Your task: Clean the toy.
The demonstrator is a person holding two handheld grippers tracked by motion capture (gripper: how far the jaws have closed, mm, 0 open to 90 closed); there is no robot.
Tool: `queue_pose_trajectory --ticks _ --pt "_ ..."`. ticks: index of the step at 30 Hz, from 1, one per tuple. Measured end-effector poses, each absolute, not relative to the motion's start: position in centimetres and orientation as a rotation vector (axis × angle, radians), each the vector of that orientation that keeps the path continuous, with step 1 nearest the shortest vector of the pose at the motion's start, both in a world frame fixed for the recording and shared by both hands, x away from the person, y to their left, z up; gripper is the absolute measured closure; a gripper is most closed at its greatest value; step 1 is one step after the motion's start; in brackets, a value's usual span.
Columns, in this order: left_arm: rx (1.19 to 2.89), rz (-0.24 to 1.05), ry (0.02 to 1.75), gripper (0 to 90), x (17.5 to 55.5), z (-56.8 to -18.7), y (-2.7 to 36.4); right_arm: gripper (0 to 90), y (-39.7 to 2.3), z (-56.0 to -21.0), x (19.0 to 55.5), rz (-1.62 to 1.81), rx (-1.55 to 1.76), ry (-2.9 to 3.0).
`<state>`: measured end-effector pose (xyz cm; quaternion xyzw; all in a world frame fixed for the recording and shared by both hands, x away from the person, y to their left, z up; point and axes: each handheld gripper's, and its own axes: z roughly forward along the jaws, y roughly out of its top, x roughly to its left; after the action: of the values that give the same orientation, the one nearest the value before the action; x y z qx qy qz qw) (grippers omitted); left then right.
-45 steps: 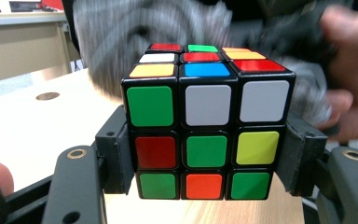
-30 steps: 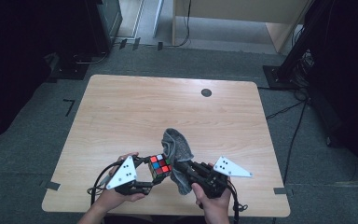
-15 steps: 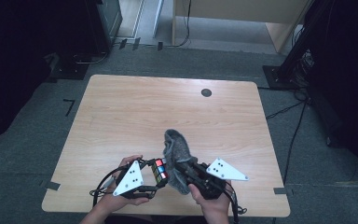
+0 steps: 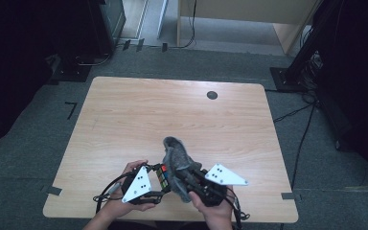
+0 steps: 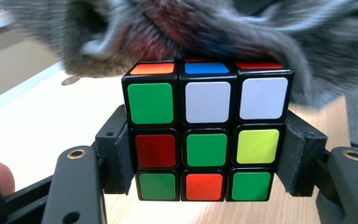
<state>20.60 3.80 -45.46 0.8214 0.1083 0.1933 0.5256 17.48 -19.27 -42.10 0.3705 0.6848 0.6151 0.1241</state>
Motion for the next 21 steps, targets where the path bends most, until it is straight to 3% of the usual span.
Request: queue_pose_trajectory --ticks 4,11,17,21 --pt "1.942 0.43 0.25 34.0 20.5 -45.3 3.9 71.7 -17.5 -41.6 16.7 1.864 0.962 2.083" --pt "1.95 0.431 0.255 33.9 20.7 -45.5 4.0 71.9 -21.2 -42.8 19.1 1.824 1.218 2.023" --pt "1.964 0.434 0.245 34.0 20.5 -45.7 3.7 71.1 -18.3 -41.9 17.7 1.833 0.992 2.136" --pt "1.936 0.41 0.268 33.9 20.7 -45.4 4.1 73.0 -19.6 -42.1 18.3 1.825 1.075 2.073"
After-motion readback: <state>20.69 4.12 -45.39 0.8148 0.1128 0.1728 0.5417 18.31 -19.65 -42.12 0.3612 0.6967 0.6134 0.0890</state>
